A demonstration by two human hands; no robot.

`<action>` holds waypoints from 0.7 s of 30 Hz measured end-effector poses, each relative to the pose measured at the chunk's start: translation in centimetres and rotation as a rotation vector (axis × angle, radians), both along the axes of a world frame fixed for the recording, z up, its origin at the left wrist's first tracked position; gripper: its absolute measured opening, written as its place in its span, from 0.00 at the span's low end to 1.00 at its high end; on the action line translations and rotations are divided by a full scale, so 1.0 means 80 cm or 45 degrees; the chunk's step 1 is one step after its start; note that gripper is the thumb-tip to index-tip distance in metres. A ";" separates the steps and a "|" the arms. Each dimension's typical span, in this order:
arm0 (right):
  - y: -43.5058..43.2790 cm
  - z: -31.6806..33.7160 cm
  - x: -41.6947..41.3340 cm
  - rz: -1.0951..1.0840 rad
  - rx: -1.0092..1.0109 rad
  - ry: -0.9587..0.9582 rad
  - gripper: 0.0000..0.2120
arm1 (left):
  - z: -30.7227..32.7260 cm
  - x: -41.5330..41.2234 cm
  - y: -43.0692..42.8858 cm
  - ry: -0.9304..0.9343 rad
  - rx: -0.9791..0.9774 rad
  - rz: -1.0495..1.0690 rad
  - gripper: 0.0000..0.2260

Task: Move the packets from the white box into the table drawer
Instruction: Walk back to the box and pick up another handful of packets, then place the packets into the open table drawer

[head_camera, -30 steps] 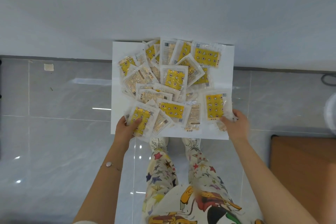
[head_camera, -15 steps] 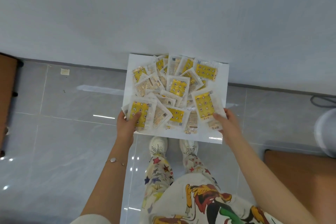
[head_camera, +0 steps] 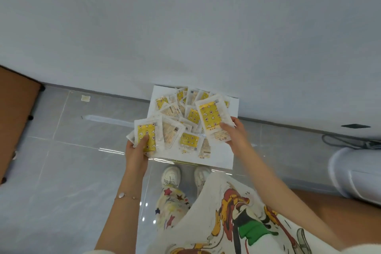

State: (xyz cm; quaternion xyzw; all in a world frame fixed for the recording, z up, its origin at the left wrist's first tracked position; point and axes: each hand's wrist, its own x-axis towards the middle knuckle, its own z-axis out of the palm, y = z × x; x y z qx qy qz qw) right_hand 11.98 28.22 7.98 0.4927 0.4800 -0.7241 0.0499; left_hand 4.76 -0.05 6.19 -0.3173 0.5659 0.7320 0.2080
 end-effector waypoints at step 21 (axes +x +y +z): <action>-0.477 0.205 -0.192 1.010 -0.078 0.430 0.18 | 0.190 0.061 -0.482 0.299 0.049 0.848 0.17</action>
